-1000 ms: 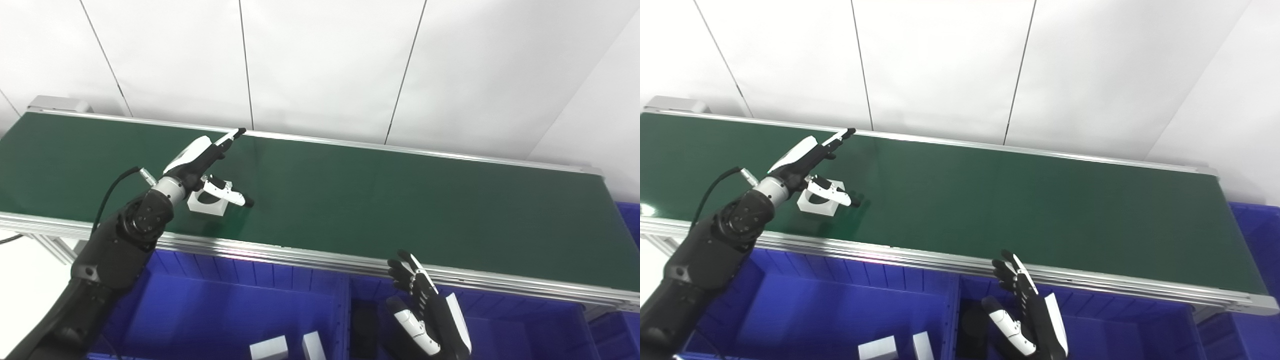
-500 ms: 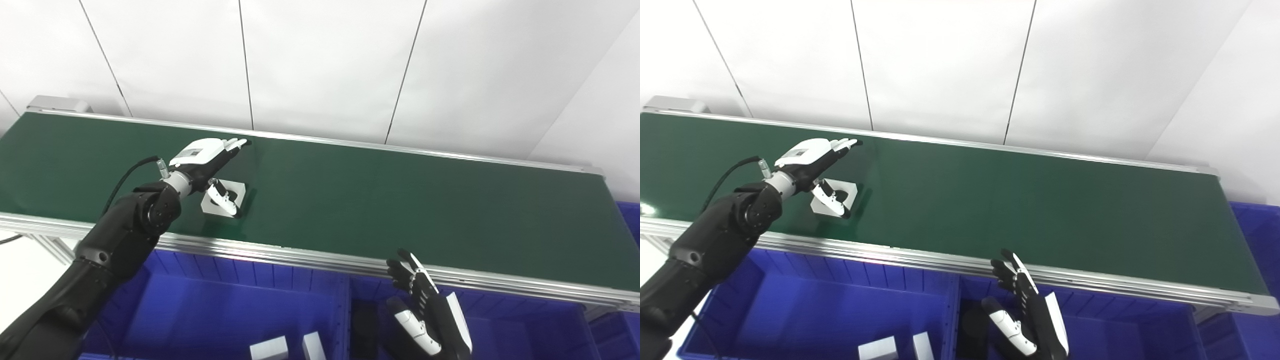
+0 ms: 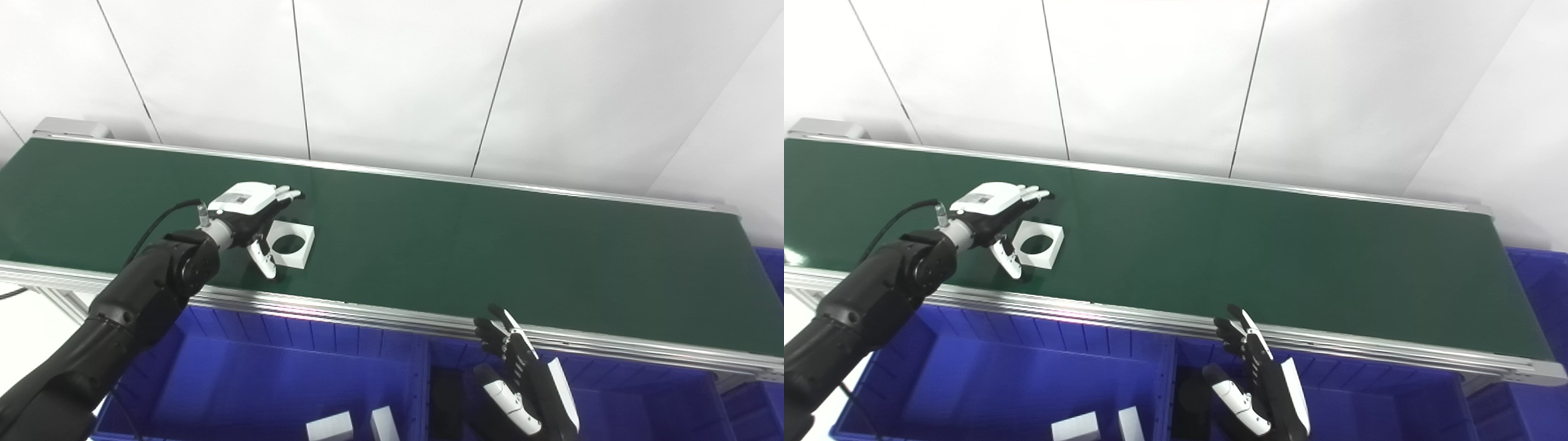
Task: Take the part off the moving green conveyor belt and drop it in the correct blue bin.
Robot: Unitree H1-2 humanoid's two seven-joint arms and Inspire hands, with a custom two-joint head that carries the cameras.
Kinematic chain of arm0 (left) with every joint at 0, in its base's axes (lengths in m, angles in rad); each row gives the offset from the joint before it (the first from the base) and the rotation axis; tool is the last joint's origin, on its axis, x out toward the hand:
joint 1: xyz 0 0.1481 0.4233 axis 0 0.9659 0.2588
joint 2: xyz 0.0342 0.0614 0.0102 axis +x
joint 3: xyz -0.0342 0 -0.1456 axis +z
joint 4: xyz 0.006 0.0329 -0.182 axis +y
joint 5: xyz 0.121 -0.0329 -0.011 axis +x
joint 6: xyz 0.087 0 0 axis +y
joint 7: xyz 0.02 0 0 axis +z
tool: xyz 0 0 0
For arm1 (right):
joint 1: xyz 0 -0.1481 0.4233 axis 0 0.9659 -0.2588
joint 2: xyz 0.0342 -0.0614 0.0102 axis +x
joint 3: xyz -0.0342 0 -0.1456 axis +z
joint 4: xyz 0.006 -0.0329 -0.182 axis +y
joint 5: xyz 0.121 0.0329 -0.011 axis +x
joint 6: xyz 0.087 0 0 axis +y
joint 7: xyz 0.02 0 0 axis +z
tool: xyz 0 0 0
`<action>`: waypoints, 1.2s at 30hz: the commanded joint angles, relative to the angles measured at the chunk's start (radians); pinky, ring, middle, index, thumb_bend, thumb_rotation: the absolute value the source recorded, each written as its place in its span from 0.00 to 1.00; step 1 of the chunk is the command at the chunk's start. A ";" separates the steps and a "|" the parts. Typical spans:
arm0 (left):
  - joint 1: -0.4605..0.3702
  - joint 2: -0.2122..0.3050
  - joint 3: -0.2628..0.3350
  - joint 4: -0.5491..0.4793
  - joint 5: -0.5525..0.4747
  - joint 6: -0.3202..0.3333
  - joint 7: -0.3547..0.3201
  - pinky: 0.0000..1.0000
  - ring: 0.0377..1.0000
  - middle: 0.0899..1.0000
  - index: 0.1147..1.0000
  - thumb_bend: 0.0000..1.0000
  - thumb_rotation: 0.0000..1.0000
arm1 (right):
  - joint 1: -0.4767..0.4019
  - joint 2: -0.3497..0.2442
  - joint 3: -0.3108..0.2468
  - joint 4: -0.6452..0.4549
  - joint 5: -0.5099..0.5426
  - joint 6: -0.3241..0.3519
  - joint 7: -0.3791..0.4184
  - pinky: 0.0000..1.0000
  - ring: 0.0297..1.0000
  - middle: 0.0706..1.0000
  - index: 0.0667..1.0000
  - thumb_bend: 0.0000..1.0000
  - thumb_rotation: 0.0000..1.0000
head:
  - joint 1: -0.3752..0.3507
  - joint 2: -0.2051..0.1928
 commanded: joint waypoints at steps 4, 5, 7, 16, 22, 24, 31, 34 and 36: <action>-0.025 -0.022 0.038 0.007 -0.034 -0.004 0.063 0.82 0.84 0.86 0.83 0.76 0.00 | -0.007 0.004 -0.005 -0.034 0.009 -0.055 0.001 0.81 0.84 0.84 0.93 0.69 0.70 | 0.001 0.006; -0.019 -0.033 0.050 0.012 -0.053 -0.018 0.074 0.81 0.84 0.85 0.82 0.76 0.00 | -0.006 0.004 -0.006 -0.037 0.010 -0.053 0.000 0.81 0.84 0.83 0.93 0.69 0.70 | 0.000 0.006; -0.011 -0.050 0.065 0.018 -0.081 -0.044 0.093 0.71 0.73 0.79 0.74 0.70 0.00 | -0.004 0.006 -0.007 -0.041 0.011 -0.050 -0.001 0.81 0.83 0.83 0.93 0.70 0.70 | -0.002 0.008; 0.002 -0.095 0.052 0.032 -0.094 -0.101 0.135 0.44 0.42 0.50 0.41 0.50 0.00 | -0.001 0.011 -0.009 -0.047 0.019 -0.050 0.000 0.81 0.84 0.83 0.93 0.69 0.69 | -0.003 0.016; -0.006 -0.102 0.055 0.029 -0.122 -0.075 0.079 0.40 0.39 0.45 0.44 0.50 0.00 | -0.005 0.015 -0.009 -0.042 0.020 -0.055 -0.002 0.81 0.84 0.83 0.93 0.68 0.68 | -0.005 0.016; -0.009 -0.101 0.055 0.029 -0.128 -0.058 0.059 0.39 0.39 0.44 0.45 0.50 0.00 | -0.008 0.015 -0.011 -0.039 0.023 -0.056 -0.001 0.81 0.84 0.84 0.93 0.68 0.67 | -0.005 0.016; 0.012 -0.089 0.115 -0.031 -0.189 -0.095 0.085 0.41 0.40 0.46 0.42 0.50 0.00 | -0.015 0.015 -0.011 -0.035 0.015 -0.061 -0.003 0.81 0.84 0.83 0.92 0.67 0.68 | -0.028 0.017; 0.036 -0.101 0.180 -0.085 -0.254 -0.141 0.122 0.44 0.42 0.47 0.41 0.50 0.00 | -0.016 0.017 -0.011 -0.032 0.017 -0.058 -0.003 0.82 0.84 0.84 0.92 0.68 0.68 | -0.043 0.016; 0.064 -0.118 0.228 -0.148 -0.304 -0.180 0.149 0.45 0.44 0.46 0.40 0.50 0.00 | -0.016 0.020 -0.012 -0.030 0.017 -0.058 -0.005 0.82 0.84 0.84 0.92 0.69 0.68 | -0.068 0.014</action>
